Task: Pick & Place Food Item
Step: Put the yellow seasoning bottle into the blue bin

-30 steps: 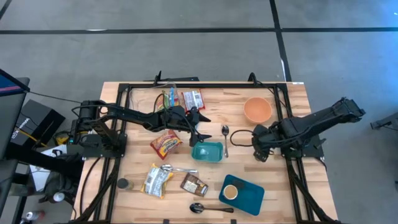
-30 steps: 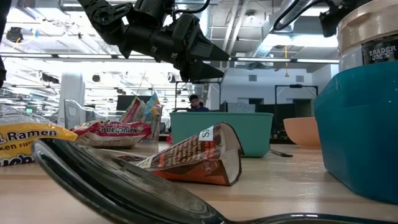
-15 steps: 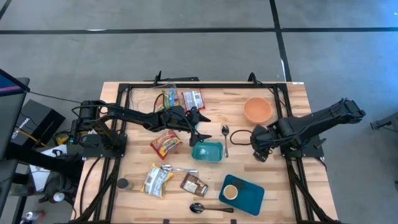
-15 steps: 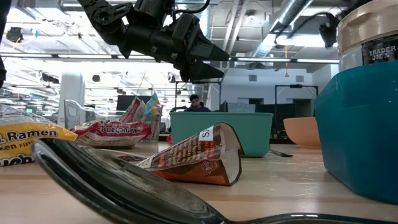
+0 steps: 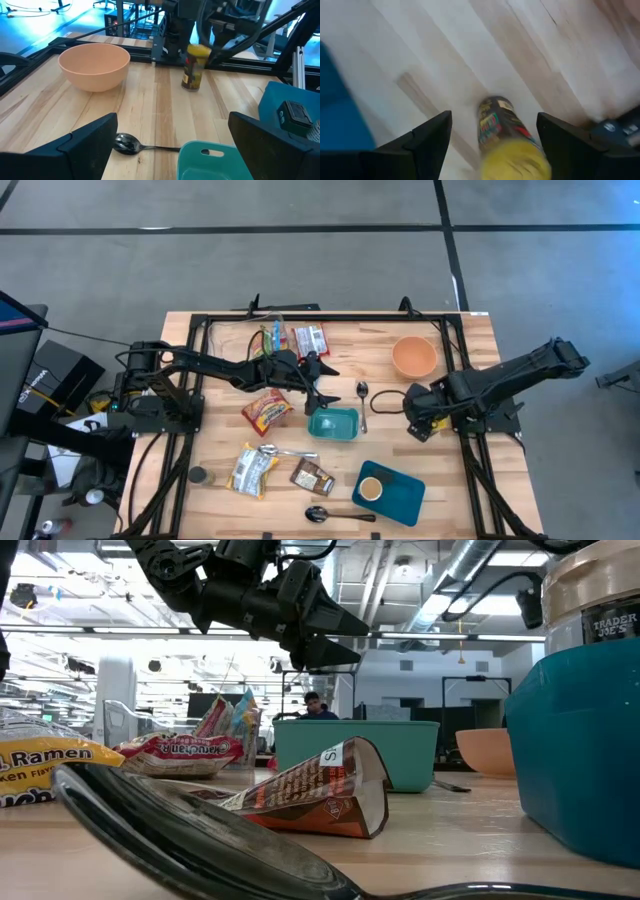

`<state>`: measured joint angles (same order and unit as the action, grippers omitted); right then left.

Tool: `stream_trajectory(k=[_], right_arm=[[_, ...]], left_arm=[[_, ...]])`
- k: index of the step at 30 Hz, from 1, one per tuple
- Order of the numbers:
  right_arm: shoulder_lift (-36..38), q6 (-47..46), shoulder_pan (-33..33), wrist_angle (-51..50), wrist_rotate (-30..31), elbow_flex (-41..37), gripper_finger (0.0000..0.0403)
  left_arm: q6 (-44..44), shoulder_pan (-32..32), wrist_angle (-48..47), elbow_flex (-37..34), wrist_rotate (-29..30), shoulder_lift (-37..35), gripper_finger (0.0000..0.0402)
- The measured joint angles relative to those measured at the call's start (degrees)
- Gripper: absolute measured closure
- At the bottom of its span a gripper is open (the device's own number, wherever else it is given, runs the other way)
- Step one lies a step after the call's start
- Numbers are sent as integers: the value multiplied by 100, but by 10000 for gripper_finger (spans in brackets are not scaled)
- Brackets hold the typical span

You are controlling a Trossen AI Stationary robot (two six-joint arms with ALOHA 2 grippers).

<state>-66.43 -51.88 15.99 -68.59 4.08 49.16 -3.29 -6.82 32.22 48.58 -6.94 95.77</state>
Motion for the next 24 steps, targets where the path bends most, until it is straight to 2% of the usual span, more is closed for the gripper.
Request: stream_trajectory(k=[11, 24], right_arm=[[11, -8, 16, -212, -4, -15, 117], [15, -478, 467, -265, -125, -207, 117]], left_arm=[[-1, 1, 47, 0, 1, 0, 27], [0, -1, 90, 0, 2, 0, 27]])
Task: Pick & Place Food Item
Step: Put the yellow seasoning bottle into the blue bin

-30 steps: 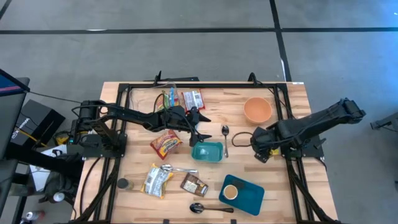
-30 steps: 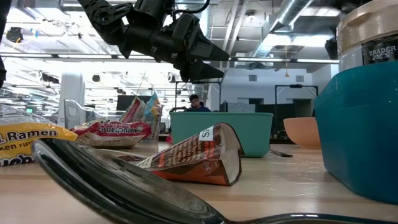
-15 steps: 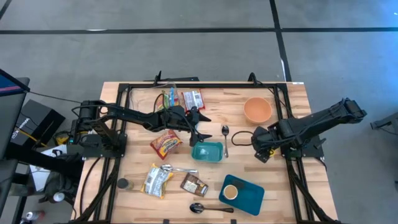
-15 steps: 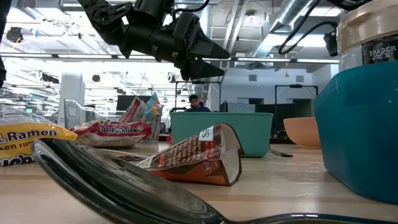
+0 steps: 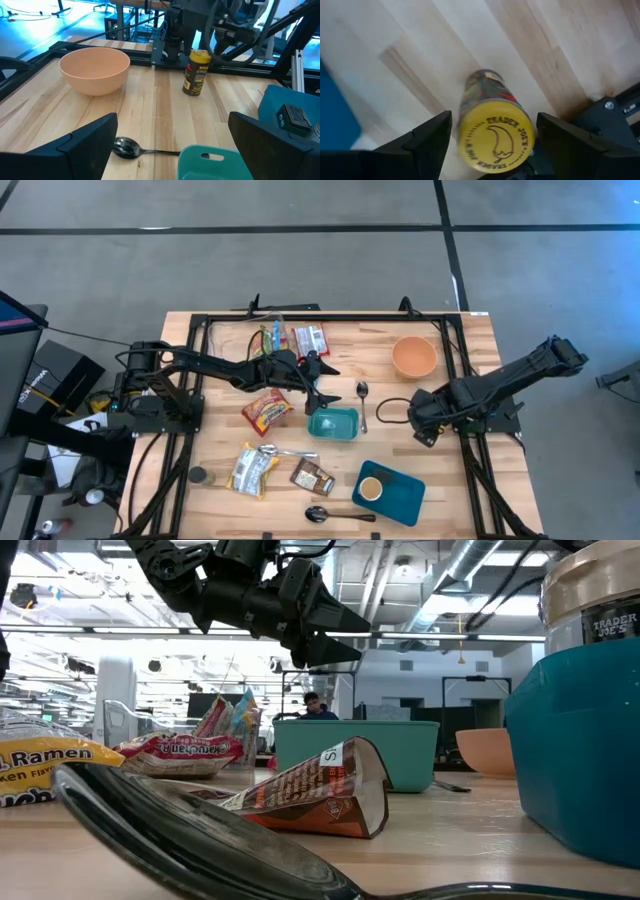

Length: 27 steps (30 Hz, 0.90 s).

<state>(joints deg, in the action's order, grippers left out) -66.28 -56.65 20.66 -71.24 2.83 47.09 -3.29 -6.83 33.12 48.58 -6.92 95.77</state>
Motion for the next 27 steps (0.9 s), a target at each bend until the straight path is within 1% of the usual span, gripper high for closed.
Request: stream_trajectory(k=[6, 12, 15, 27], right_arm=[[0, -179, 0, 80, -33, -431, 117], [0, -188, 0, 453, -310, -634, 117], [-2, -189, 0, 466, -447, -734, 117], [-2, -161, 0, 660, -450, -776, 117]], left_arm=[[-2, 0, 0, 0, -2, 0, 27], [0, 1, -1, 0, -1, 0, 27], [-2, 0, -2, 0, -1, 0, 27], [0, 2, 31, 0, -2, 0, 27]])
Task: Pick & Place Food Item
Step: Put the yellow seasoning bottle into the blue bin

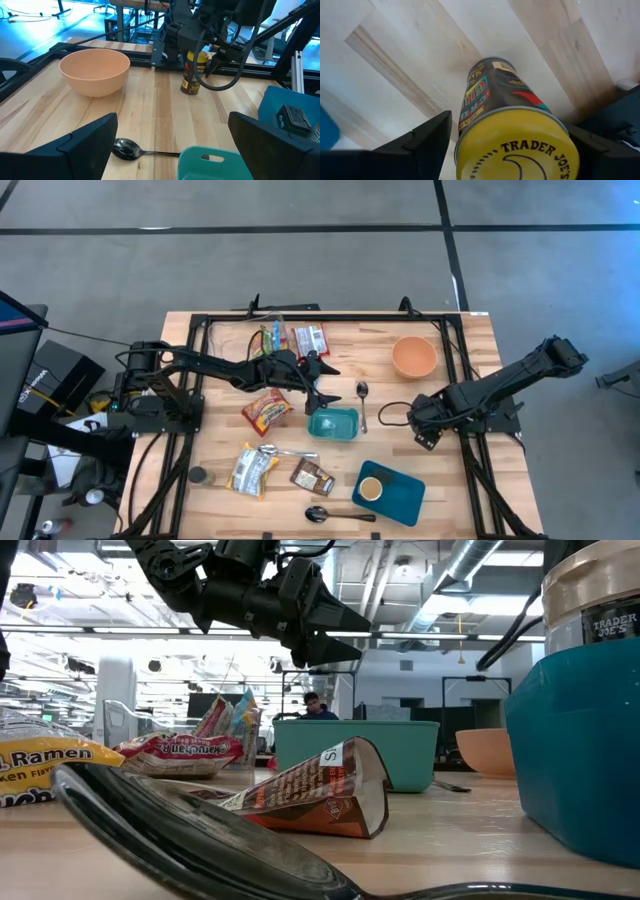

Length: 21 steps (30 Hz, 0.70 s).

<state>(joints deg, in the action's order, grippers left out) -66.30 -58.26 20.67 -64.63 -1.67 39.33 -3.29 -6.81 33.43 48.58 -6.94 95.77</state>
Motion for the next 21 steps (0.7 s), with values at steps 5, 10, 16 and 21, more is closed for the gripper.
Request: stream_trajectory(k=[5, 10, 16, 21], right_arm=[[0, -9, 0, 1, 2, 0, 117], [0, -24, 0, -1, 11, 0, 117], [0, -25, 0, -1, 15, 0, 119], [0, -24, 0, 0, 22, 0, 151]], left_arm=[[0, 0, 2, 0, 1, 0, 27], [0, -1, 3, 0, 2, 0, 27], [0, -1, 4, 0, 0, 0, 27], [0, 0, 4, 0, 0, 0, 27]])
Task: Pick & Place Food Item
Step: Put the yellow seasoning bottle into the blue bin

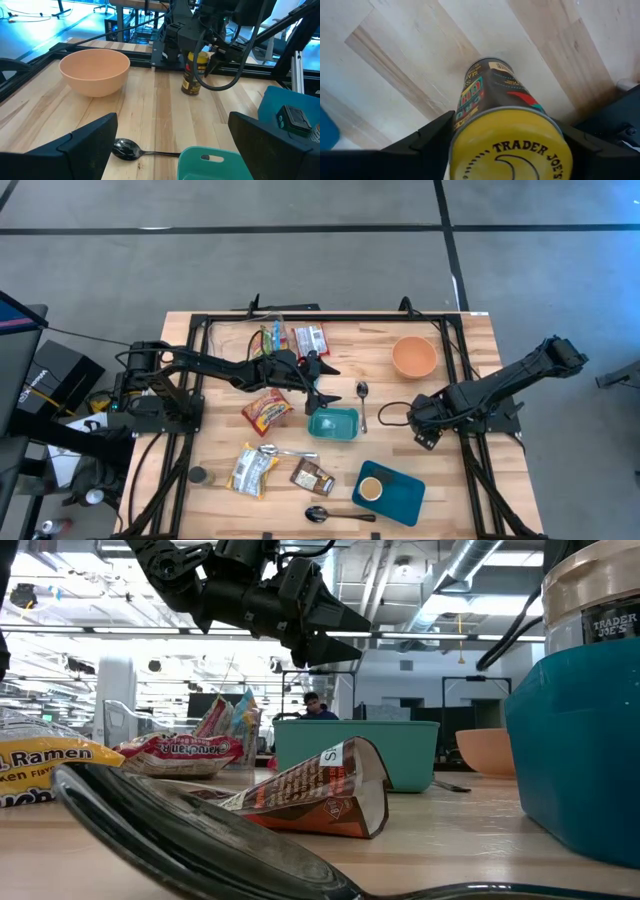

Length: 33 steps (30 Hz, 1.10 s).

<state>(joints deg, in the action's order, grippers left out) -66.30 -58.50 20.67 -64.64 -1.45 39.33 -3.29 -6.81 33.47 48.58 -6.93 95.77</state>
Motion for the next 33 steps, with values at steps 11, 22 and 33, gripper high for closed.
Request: stream_trajectory(k=[11, 22, 33], right_arm=[[0, 0, 0, 53, 45, 2, 168], [2, 4, 0, 78, 90, 4, 193], [0, 0, 0, 93, 139, 4, 189]], left_arm=[[-2, 0, 2, 0, 0, 0, 27], [0, 0, 2, 0, 1, 0, 27], [-2, 0, 2, 0, 0, 0, 27]])
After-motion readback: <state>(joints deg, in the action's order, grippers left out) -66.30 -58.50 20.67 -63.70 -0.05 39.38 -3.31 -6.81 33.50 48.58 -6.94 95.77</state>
